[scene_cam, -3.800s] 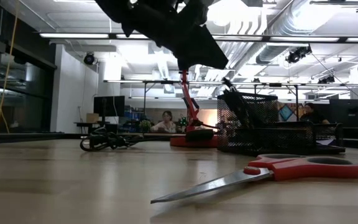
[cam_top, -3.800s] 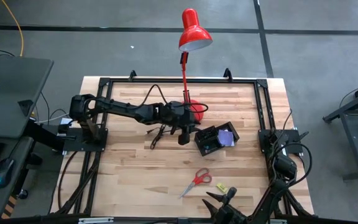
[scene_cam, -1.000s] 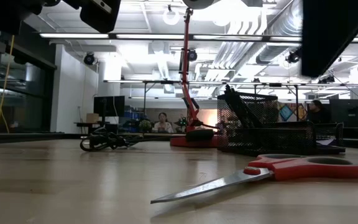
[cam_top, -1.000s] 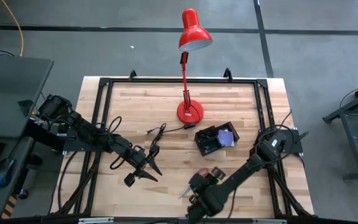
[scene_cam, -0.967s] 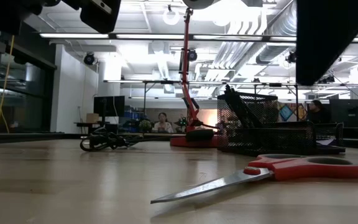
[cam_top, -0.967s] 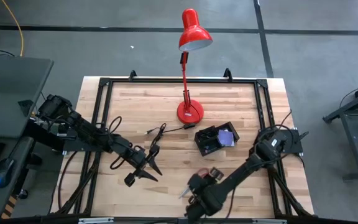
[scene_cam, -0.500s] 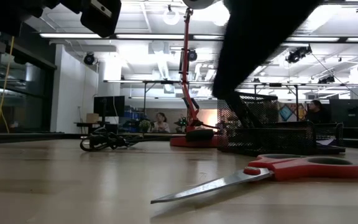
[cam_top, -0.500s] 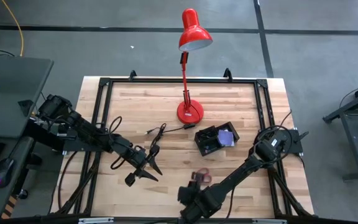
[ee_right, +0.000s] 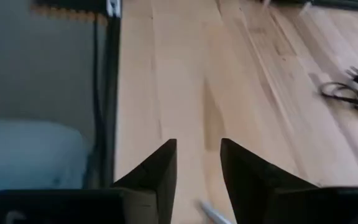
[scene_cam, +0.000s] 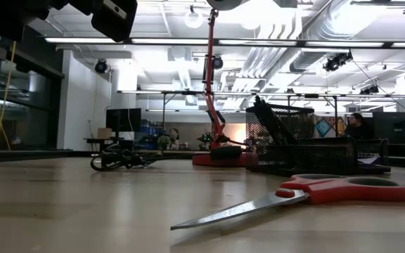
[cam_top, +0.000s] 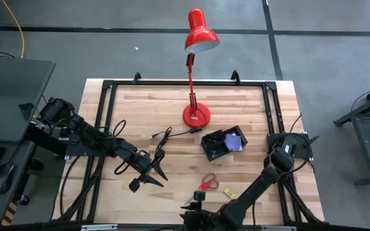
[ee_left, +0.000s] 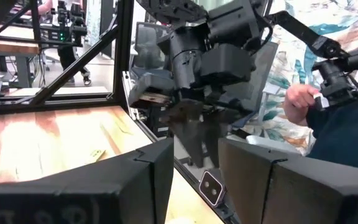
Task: Pick and place office supplies into organizer
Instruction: Put the scissors into the desk organizer
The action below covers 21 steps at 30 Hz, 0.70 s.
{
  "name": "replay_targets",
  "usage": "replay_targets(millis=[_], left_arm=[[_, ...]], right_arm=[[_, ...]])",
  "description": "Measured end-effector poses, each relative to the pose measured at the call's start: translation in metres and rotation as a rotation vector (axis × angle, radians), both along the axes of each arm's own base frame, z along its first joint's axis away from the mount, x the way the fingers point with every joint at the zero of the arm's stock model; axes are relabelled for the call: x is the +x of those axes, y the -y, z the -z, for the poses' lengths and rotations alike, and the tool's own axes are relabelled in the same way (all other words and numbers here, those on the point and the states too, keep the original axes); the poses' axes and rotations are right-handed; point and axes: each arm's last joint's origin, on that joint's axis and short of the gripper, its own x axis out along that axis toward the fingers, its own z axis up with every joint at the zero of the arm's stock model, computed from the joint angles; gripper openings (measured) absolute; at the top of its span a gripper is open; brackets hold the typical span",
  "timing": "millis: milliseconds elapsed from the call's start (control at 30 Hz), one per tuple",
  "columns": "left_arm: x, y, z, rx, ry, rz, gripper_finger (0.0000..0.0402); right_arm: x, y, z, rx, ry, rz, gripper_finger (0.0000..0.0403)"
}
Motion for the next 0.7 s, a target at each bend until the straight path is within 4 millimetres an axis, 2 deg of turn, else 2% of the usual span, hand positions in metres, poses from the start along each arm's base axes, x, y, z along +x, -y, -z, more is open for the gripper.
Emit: replay_targets(millis=[133, 200, 267, 400, 467, 600, 700], left_arm=[[0.0, 0.0, 0.0, 0.004, 0.0, 0.0, 0.0115], [0.0, 0.0, 0.0, 0.014, 0.006, -0.004, 0.0115], [0.0, 0.0, 0.0, 0.017, 0.007, -0.004, 0.0115], [0.0, 0.0, 0.0, 0.02, 0.008, -0.006, 0.0115], [0.0, 0.0, 0.0, 0.021, 0.008, -0.006, 0.0115], [0.0, 0.0, 0.001, 0.028, 0.008, -0.009, 0.0115], [0.0, -0.001, 0.002, 0.036, -0.001, -0.038, 0.0115]], right_arm=[[-0.002, -0.003, 0.026, 0.029, 0.08, -0.04, 0.0103], [-0.012, 0.004, 0.036, 0.034, 0.08, -0.068, 0.0094], [-0.029, 0.016, 0.028, 0.037, 0.113, -0.014, 0.0086], [-0.065, 0.049, -0.008, 0.081, 0.187, 0.05, 0.0076], [-0.085, 0.069, -0.018, 0.145, 0.213, 0.076, 0.0072], [-0.119, 0.104, -0.018, 0.343, 0.227, 0.103, 0.0069], [-0.137, 0.122, -0.011, 0.404, 0.188, 0.108, 0.0068]])
